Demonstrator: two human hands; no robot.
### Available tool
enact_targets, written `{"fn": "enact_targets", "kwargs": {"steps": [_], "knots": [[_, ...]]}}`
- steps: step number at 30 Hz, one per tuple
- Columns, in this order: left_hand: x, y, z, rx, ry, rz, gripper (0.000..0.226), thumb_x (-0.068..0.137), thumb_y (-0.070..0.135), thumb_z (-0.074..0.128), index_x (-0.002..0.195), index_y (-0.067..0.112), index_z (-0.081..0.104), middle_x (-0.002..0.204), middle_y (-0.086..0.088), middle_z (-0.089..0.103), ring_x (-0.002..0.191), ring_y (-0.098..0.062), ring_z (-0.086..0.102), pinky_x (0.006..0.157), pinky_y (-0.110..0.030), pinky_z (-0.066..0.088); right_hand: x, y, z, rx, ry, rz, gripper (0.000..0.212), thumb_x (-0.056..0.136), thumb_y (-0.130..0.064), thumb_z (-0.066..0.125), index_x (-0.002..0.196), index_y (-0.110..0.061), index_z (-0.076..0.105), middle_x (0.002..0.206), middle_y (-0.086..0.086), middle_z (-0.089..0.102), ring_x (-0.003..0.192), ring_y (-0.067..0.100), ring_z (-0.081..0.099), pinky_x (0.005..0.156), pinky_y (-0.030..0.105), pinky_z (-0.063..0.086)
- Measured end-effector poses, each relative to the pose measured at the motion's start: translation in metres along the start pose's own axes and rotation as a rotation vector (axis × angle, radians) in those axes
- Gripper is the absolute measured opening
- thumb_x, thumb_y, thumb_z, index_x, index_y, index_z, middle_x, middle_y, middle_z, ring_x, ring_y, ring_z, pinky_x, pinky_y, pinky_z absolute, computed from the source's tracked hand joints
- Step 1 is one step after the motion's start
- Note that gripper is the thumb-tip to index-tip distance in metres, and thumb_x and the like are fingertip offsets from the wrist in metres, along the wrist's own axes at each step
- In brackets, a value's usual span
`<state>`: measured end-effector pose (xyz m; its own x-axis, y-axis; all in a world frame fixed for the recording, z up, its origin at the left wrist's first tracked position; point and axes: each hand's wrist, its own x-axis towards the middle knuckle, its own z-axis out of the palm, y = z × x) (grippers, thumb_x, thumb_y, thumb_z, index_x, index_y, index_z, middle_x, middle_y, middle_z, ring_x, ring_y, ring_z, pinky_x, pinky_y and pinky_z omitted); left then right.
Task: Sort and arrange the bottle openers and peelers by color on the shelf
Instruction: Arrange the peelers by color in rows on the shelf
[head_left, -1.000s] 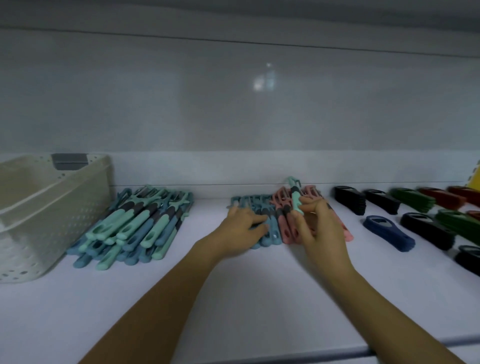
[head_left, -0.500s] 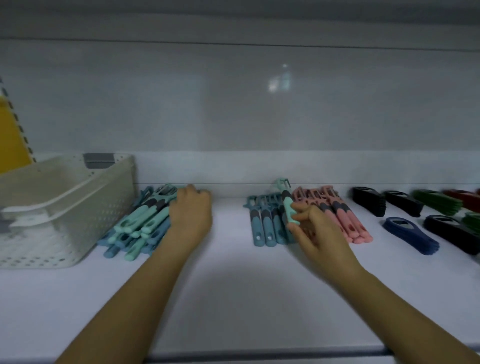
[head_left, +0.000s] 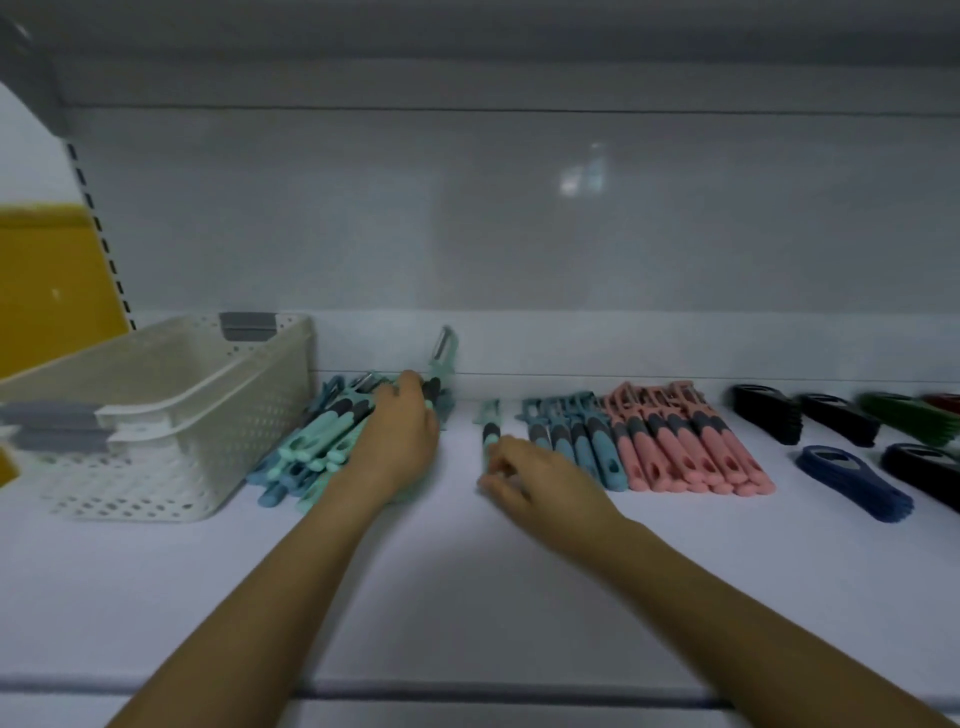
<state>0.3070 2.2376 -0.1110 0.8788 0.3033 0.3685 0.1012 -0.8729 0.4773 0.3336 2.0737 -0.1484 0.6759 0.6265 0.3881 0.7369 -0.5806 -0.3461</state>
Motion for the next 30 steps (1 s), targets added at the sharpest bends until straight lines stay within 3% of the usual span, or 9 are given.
{"fn": "enact_targets", "kwargs": {"steps": [2, 5, 9, 12, 16, 20, 23, 27, 30], "knots": [[-0.002, 0.007, 0.005, -0.074, 0.035, 0.018, 0.030, 0.095, 0.007, 0.040, 0.124, -0.001, 0.040, 0.123, -0.024, 0.042, 0.104, -0.032, 0.047, 0.080, -0.029, 0.034, 0.000, 0.005, 0.008, -0.089, -0.007, -0.064, 0.028, 0.094, -0.036, 0.047, 0.105, -0.013, 0.058, 0.105, 0.001, 0.062, 0.091, 0.018, 0.053, 0.073, 0.029, 0.037], [-0.003, 0.016, 0.016, -0.071, 0.008, 0.021, 0.032, 0.092, 0.002, 0.041, 0.125, 0.002, 0.041, 0.124, -0.021, 0.038, 0.101, -0.032, 0.047, 0.076, -0.028, 0.034, -0.006, 0.016, 0.008, -0.072, 0.124, -0.077, 0.033, 0.089, -0.037, 0.044, 0.098, -0.012, 0.065, 0.099, 0.001, 0.066, 0.091, 0.019, 0.056, 0.079, 0.029, 0.039], [-0.008, 0.020, 0.037, -0.007, -0.167, 0.018, 0.035, 0.094, 0.012, 0.044, 0.128, 0.007, 0.046, 0.130, -0.016, 0.031, 0.112, -0.032, 0.045, 0.099, -0.034, 0.037, -0.010, 0.028, 0.006, -0.111, 0.175, -0.013, 0.024, 0.082, -0.027, 0.051, 0.082, -0.014, 0.070, 0.086, 0.001, 0.067, 0.084, 0.021, 0.059, 0.078, 0.033, 0.045], [-0.012, 0.020, 0.045, 0.019, -0.282, 0.073, 0.041, 0.095, 0.023, 0.045, 0.133, 0.006, 0.044, 0.130, -0.013, 0.032, 0.119, -0.028, 0.043, 0.106, -0.032, 0.033, -0.010, 0.030, 0.007, -0.103, 0.127, 0.040, 0.020, 0.084, -0.018, 0.054, 0.094, -0.012, 0.070, 0.099, 0.003, 0.066, 0.097, 0.022, 0.055, 0.089, 0.033, 0.039], [-0.013, 0.014, 0.044, 0.022, -0.283, 0.121, 0.046, 0.095, 0.024, 0.045, 0.138, 0.007, 0.040, 0.130, -0.011, 0.032, 0.119, -0.024, 0.042, 0.105, -0.026, 0.031, -0.011, 0.028, 0.006, -0.128, 0.082, 0.049, 0.028, 0.089, -0.017, 0.051, 0.114, -0.015, 0.062, 0.117, -0.001, 0.060, 0.111, 0.017, 0.049, 0.099, 0.024, 0.026], [-0.014, 0.009, 0.047, 0.036, -0.288, 0.193, 0.053, 0.094, 0.037, 0.049, 0.141, 0.015, 0.039, 0.132, -0.008, 0.034, 0.123, -0.022, 0.036, 0.103, -0.025, 0.029, -0.012, 0.026, 0.006, -0.102, 0.079, 0.075, 0.030, 0.087, -0.020, 0.046, 0.111, -0.015, 0.063, 0.112, 0.000, 0.062, 0.106, 0.017, 0.052, 0.102, 0.031, 0.028], [-0.016, 0.011, 0.051, 0.118, -0.309, 0.255, 0.057, 0.094, 0.049, 0.039, 0.144, 0.022, 0.031, 0.138, -0.002, 0.035, 0.126, -0.021, 0.030, 0.104, -0.032, 0.029, -0.012, 0.024, 0.007, -0.100, 0.080, 0.097, 0.039, 0.080, -0.026, 0.036, 0.105, -0.013, 0.062, 0.102, 0.003, 0.064, 0.098, 0.021, 0.054, 0.099, 0.038, 0.034], [-0.017, 0.011, 0.055, 0.205, -0.322, 0.295, 0.052, 0.097, 0.047, 0.024, 0.140, 0.020, 0.035, 0.139, 0.000, 0.037, 0.119, -0.022, 0.032, 0.100, -0.032, 0.030, -0.013, 0.024, 0.006, -0.109, 0.054, 0.106, 0.048, 0.080, -0.028, 0.031, 0.118, -0.015, 0.057, 0.112, 0.002, 0.061, 0.108, 0.019, 0.050, 0.106, 0.036, 0.028], [-0.014, 0.007, 0.059, 0.340, -0.274, 0.330, 0.083, 0.077, 0.059, -0.004, 0.141, 0.021, 0.033, 0.138, -0.001, 0.036, 0.118, -0.024, 0.034, 0.099, -0.033, 0.033, -0.014, 0.024, 0.004, -0.129, 0.018, 0.107, 0.038, 0.092, -0.025, 0.035, 0.126, -0.019, 0.053, 0.126, -0.002, 0.055, 0.120, 0.015, 0.044, 0.113, 0.034, 0.017]]}}
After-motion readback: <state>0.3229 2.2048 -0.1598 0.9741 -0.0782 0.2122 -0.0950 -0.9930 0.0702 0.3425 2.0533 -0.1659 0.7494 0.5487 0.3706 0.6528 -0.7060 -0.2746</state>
